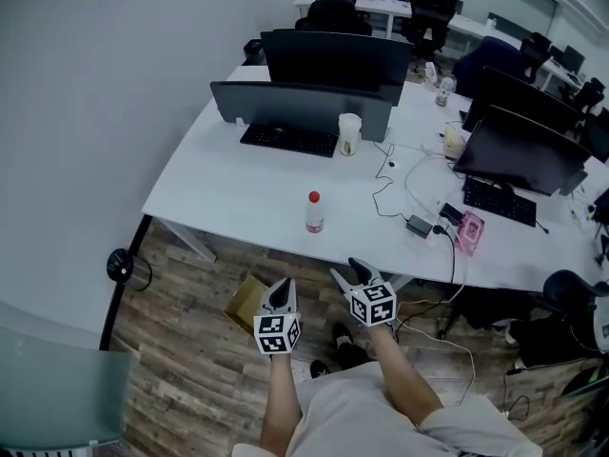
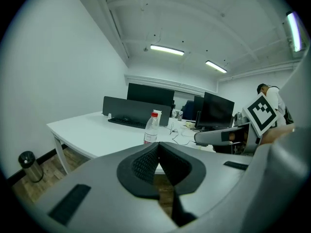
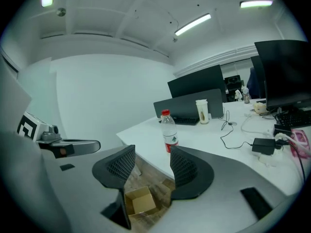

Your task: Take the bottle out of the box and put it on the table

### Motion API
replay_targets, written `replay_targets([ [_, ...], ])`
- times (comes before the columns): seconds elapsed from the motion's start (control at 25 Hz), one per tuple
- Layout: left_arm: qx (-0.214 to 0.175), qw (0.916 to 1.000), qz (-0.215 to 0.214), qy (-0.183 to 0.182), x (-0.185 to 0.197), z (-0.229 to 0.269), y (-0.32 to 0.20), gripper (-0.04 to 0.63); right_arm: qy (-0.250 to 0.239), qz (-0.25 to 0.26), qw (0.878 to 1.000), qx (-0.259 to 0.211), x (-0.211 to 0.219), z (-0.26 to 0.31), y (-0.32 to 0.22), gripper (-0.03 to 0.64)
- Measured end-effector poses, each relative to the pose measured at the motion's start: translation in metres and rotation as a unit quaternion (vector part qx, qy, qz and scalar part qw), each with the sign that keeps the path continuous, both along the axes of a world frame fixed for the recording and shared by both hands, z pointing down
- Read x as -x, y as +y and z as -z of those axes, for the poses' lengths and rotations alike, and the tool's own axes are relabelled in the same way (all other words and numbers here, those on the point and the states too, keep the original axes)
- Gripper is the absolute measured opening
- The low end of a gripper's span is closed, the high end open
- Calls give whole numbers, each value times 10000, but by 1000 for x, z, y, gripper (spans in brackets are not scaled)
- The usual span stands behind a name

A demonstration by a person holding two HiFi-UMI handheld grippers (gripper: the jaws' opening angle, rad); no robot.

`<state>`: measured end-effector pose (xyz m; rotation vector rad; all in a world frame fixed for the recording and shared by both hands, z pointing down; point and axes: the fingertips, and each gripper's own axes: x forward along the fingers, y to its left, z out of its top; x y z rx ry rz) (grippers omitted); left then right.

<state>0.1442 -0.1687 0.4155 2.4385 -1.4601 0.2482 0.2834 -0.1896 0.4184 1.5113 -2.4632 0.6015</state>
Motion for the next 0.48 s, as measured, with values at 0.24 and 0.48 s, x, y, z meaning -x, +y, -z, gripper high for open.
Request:
replay_targets([
  [0.24,-70,9998,-33,-158,14,-6,31,14,-57,-94,9999,39,6,-10,45,246],
  [0.48,-196,9997,-60,-124,27,-1,53,15,-71,-259,9996,-64,8,-15,69,225],
])
